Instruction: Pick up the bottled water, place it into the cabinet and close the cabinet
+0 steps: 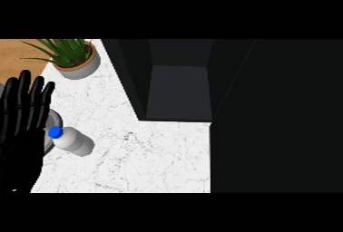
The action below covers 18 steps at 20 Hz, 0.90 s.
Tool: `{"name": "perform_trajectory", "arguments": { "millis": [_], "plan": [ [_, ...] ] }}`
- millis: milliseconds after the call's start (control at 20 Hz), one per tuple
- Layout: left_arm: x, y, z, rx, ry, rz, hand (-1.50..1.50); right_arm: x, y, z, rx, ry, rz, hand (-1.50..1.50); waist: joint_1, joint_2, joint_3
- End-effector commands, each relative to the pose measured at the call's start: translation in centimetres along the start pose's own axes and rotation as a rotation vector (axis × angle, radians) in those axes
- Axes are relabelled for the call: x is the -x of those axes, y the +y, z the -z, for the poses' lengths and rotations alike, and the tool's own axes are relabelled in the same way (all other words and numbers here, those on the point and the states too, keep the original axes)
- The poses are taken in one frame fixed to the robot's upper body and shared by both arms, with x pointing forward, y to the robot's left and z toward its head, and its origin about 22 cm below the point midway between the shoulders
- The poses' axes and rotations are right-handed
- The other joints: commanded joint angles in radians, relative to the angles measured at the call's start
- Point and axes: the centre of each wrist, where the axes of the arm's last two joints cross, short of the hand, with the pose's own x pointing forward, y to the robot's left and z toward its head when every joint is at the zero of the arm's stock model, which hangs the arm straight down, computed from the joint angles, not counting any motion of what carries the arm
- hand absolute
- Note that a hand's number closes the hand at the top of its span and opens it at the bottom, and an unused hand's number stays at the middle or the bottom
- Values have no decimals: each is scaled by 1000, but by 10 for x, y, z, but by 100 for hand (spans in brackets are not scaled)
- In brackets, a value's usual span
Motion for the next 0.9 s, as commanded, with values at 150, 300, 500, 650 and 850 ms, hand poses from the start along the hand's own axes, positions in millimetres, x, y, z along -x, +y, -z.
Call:
{"name": "perform_trajectory", "arguments": {
  "millis": [150,300,500,650,850],
  "plan": [
    [-18,71,-26,-23,-40,45,-150,-22,11,-25,-19,-3,-11,-150,-13,43,24],
    [5,72,-41,-54,157,-162,-150,-20,23,-36,-199,81,123,-150,-2,39,23],
    [-20,108,-44,-37,181,-198,-150,-41,30,-43,-236,91,121,-150,-7,41,24],
    [-32,117,-52,-48,191,-194,-150,-53,38,-54,-252,89,152,-150,-14,43,25],
    [-64,116,-58,-49,204,-209,-150,-56,36,-39,-234,92,144,-150,-10,45,25]
  ]
}}
